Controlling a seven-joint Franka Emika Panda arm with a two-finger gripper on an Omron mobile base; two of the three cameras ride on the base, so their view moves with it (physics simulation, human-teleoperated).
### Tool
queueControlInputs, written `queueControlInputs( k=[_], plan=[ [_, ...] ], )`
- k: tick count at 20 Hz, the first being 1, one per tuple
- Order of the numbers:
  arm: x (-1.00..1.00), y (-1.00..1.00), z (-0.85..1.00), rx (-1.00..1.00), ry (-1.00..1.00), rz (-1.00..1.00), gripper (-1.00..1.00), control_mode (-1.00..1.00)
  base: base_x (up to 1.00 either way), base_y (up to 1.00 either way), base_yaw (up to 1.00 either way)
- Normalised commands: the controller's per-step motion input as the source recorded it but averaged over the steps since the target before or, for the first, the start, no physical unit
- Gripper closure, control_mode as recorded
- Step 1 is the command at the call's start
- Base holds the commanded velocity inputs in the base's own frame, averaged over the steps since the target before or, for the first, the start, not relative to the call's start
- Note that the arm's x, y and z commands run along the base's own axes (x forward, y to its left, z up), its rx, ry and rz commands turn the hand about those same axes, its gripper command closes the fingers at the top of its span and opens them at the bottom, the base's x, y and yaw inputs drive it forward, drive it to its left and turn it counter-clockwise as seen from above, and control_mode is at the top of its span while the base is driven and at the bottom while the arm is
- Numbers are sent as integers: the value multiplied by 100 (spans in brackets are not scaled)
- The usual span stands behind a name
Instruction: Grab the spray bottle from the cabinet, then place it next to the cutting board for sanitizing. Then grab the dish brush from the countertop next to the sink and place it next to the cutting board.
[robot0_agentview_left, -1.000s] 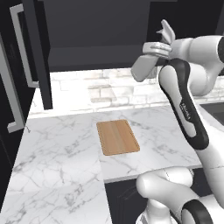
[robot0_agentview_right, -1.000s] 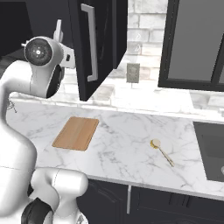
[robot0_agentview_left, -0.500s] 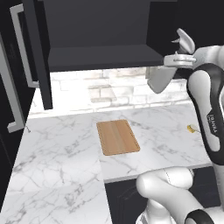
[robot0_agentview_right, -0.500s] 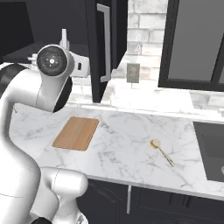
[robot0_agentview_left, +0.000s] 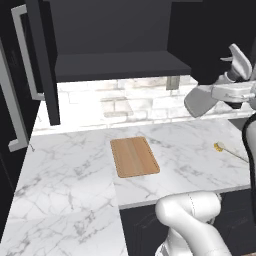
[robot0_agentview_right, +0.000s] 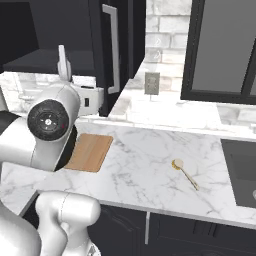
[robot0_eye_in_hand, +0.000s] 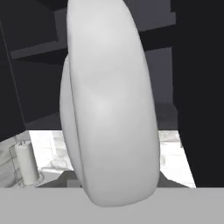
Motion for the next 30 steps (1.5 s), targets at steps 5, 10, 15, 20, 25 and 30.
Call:
queueControlInputs(
  k=[5, 10, 15, 20, 25, 30],
  plan=[
    [-71, -79, -3, 0, -2, 0, 100, -100, 0, 0, 0],
    [-23, -94, -30, 0, 1, 5, 100, -100, 0, 0, 0],
    [1, -35, -57, -12, 14, 12, 100, -100, 0, 0, 0],
    [10, -26, -53, -13, 11, 19, 100, -100, 0, 0, 0],
    [1, -47, -39, -5, 1, 20, 100, -100, 0, 0, 0],
    [4, -38, -38, -4, 3, 21, 100, -100, 0, 0, 0]
  ],
)
